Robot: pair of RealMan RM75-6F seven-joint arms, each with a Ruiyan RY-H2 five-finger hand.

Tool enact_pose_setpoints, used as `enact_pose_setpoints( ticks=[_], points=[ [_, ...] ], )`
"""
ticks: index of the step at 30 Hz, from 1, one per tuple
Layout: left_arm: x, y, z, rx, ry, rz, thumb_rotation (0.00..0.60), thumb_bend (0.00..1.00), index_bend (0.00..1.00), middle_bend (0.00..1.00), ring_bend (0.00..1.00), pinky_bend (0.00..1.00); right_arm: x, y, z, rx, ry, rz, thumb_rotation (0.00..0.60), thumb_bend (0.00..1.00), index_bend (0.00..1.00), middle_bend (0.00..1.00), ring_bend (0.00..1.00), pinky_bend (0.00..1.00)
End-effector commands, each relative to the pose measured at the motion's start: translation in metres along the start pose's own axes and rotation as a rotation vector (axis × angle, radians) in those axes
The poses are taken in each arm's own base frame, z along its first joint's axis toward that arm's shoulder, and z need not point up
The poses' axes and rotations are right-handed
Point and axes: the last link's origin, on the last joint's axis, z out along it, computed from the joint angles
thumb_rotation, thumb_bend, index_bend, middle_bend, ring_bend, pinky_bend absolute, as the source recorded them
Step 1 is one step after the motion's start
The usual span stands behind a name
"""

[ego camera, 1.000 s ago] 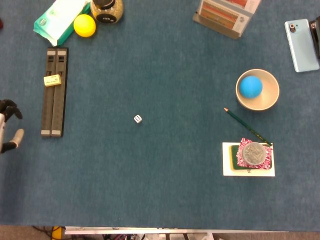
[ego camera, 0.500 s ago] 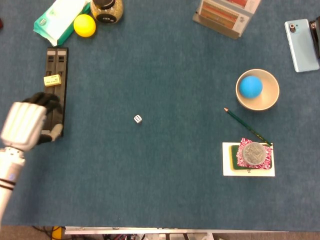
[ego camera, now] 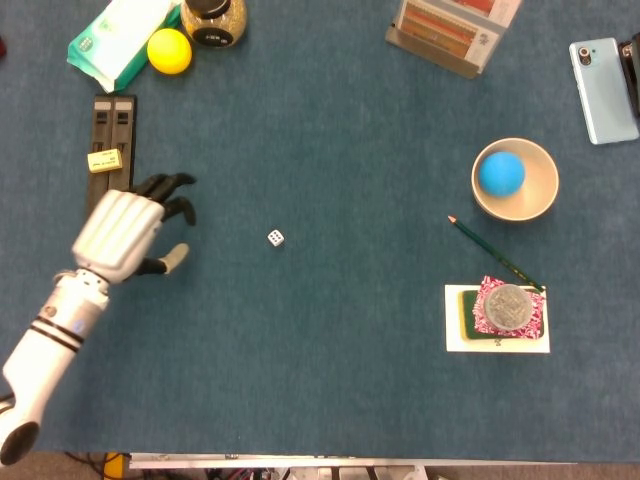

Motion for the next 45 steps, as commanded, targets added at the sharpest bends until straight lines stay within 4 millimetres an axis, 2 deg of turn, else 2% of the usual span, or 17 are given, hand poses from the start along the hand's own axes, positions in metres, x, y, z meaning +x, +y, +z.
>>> enact_pose_setpoints(
  ticks=[1,5,11,19,25,27,32,36,39,42,44,45],
  points=[
    [-0.009,0.007,0.011,-0.033,-0.031,-0.030,0.600,0.30,0.42,0.04,0.07,0.33,0.003,0.000,-0.003,-0.011,0.008,-0.011,0.600,0.07,0.58,0.44,0.30,0.28],
    [-0.017,0.017,0.022,-0.065,-0.060,-0.058,0.600,0.30,0.42,0.00,0.00,0.21,0.005,-0.001,-0.006,-0.019,0.012,-0.017,0.600,0.07,0.58,0.44,0.30,0.28],
    [-0.023,0.032,0.037,-0.103,-0.058,-0.062,0.600,0.30,0.41,0.00,0.00,0.01,0.004,0.002,-0.008,-0.033,0.009,-0.018,0.600,0.07,0.58,0.44,0.30,0.28],
    [-0.023,0.041,0.054,-0.083,-0.068,-0.074,0.600,0.30,0.41,0.00,0.00,0.00,-0.002,0.007,-0.009,-0.042,-0.007,-0.008,0.600,0.07,0.58,0.44,0.30,0.28],
    [-0.025,0.044,0.059,-0.066,-0.099,-0.087,0.600,0.29,0.41,0.00,0.00,0.00,-0.006,0.008,-0.008,-0.044,-0.018,-0.002,0.600,0.07,0.58,0.44,0.30,0.28],
    [-0.026,0.045,0.059,-0.058,-0.107,-0.089,0.579,0.29,0.41,0.00,0.00,0.00,-0.007,0.008,-0.009,-0.046,-0.020,-0.001,0.600,0.07,0.58,0.44,0.30,0.28],
    [-0.027,0.049,0.058,-0.033,-0.125,-0.091,0.418,0.29,0.41,0.00,0.00,0.00,-0.009,0.009,-0.009,-0.050,-0.023,0.000,0.600,0.07,0.58,0.44,0.30,0.28],
    [-0.027,0.056,0.059,-0.035,-0.126,-0.085,0.394,0.28,0.41,0.00,0.00,0.00,-0.010,0.010,-0.010,-0.054,-0.025,0.003,0.600,0.07,0.58,0.44,0.30,0.28],
    [-0.029,0.057,0.061,-0.060,-0.125,-0.063,0.426,0.28,0.41,0.00,0.00,0.00,-0.010,0.011,-0.011,-0.056,-0.026,0.004,0.600,0.07,0.58,0.44,0.30,0.28],
    [-0.031,0.058,0.063,-0.121,-0.117,-0.026,0.557,0.28,0.42,0.00,0.00,0.00,-0.011,0.012,-0.011,-0.059,-0.028,0.004,0.600,0.07,0.58,0.44,0.30,0.28],
    [-0.033,0.057,0.066,-0.182,-0.111,0.009,0.598,0.28,0.41,0.00,0.00,0.00,-0.011,0.012,-0.011,-0.059,-0.030,0.005,0.600,0.07,0.58,0.44,0.30,0.28],
    [-0.034,0.059,0.067,-0.216,-0.103,0.013,0.599,0.28,0.40,0.00,0.00,0.00,-0.012,0.012,-0.011,-0.058,-0.031,0.005,0.600,0.07,0.58,0.44,0.30,0.28]
  ],
)
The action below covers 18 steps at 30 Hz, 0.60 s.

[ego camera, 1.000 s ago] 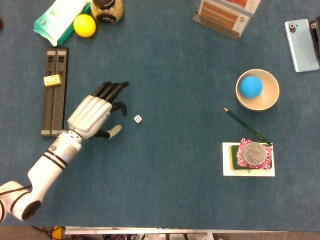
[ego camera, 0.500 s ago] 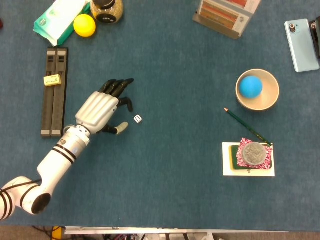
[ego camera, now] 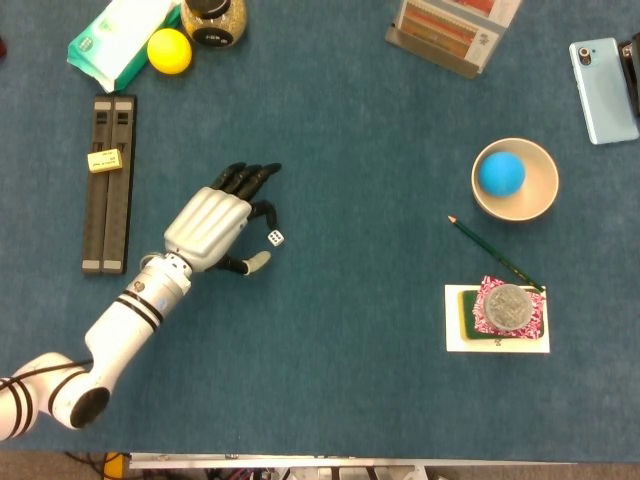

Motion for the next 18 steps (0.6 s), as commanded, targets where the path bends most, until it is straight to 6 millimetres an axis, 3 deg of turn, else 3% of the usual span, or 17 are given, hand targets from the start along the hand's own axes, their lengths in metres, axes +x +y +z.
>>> enact_pose_setpoints(
  ticks=[1,18],
  points=[
    [-0.004,-0.001,0.008,-0.133,0.011,0.071,0.600,0.28,0.40,0.00,0.00,0.00,-0.001,0.000,0.000,0.001,-0.003,0.002,0.600,0.07,0.58,0.44,0.30,0.28],
    [-0.011,-0.021,0.033,-0.276,-0.018,0.178,0.600,0.28,0.38,0.00,0.00,0.00,-0.007,0.002,0.000,-0.008,-0.024,0.009,0.600,0.07,0.58,0.44,0.30,0.28]
  ],
)
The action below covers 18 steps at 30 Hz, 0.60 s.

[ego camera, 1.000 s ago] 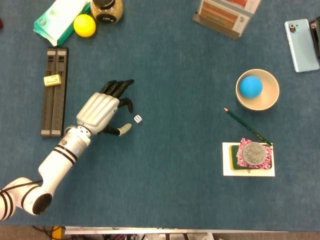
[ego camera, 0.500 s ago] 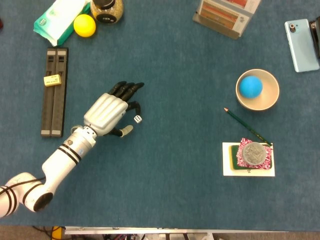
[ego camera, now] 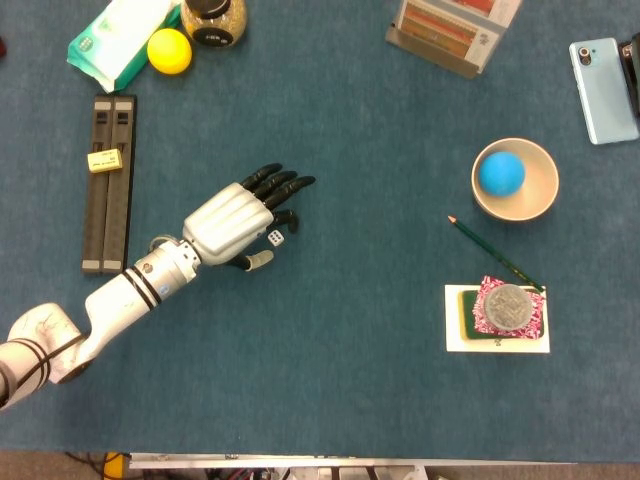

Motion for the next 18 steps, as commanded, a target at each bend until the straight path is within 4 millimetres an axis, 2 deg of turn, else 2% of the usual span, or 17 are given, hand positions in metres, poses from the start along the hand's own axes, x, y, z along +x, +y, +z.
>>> enact_pose_setpoints(
  ticks=[1,10,18],
  points=[
    [0.0007,-0.0010,0.0050,-0.022,-0.005,0.008,0.600,0.28,0.39,0.00,0.00,0.00,-0.0014,0.0004,0.0002,-0.002,-0.003,0.002,0.600,0.07,0.58,0.44,0.30,0.28],
    [0.0081,-0.0060,0.0109,-0.036,0.004,0.032,0.600,0.28,0.42,0.00,0.00,0.00,-0.0082,0.0002,0.0006,-0.002,-0.021,0.011,0.600,0.07,0.58,0.44,0.30,0.28],
    [0.0061,-0.0069,0.0127,-0.041,-0.013,0.054,0.600,0.28,0.44,0.00,0.00,0.00,-0.0074,0.0010,-0.0007,-0.008,-0.017,0.008,0.600,0.07,0.58,0.44,0.30,0.28]
  ],
)
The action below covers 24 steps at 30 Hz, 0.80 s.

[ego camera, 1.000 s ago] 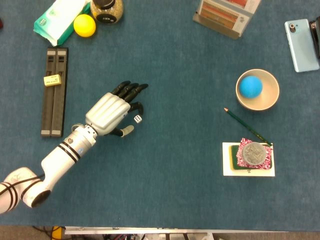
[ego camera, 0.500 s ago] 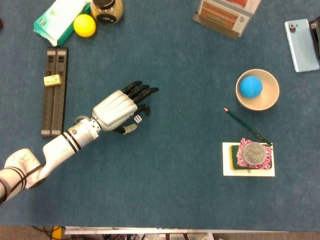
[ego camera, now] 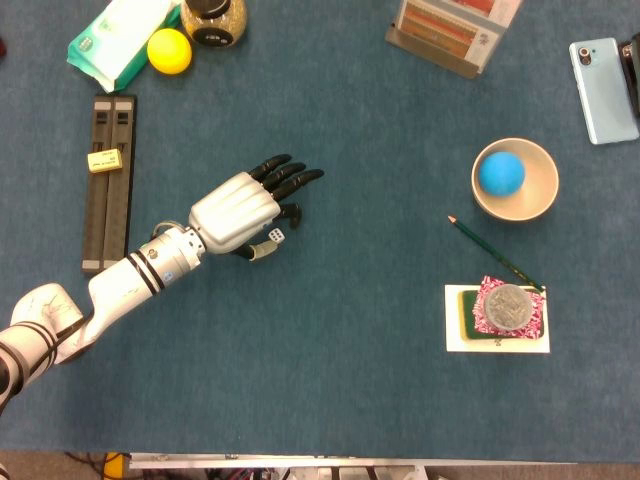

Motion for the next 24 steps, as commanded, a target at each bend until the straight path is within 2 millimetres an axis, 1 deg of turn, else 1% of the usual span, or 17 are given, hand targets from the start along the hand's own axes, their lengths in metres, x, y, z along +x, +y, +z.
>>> enact_pose_setpoints(
  ticks=[1,16,24],
  points=[
    [-0.0021,-0.0003,-0.0001,-0.001,-0.010,0.008,0.600,0.28,0.44,0.00,0.00,0.00,0.0002,0.0001,-0.0004,-0.002,0.001,0.000,0.600,0.07,0.58,0.44,0.30,0.28],
    [-0.0075,-0.0052,-0.0034,0.008,-0.034,0.027,0.600,0.28,0.44,0.00,0.00,0.00,-0.0033,0.0020,-0.0020,-0.010,-0.008,0.005,0.600,0.07,0.58,0.44,0.30,0.28],
    [-0.0087,-0.0059,-0.0024,0.012,-0.029,0.027,0.600,0.28,0.48,0.00,0.00,0.00,-0.0045,0.0025,-0.0026,-0.014,-0.012,0.005,0.600,0.07,0.58,0.44,0.30,0.28]
  ],
)
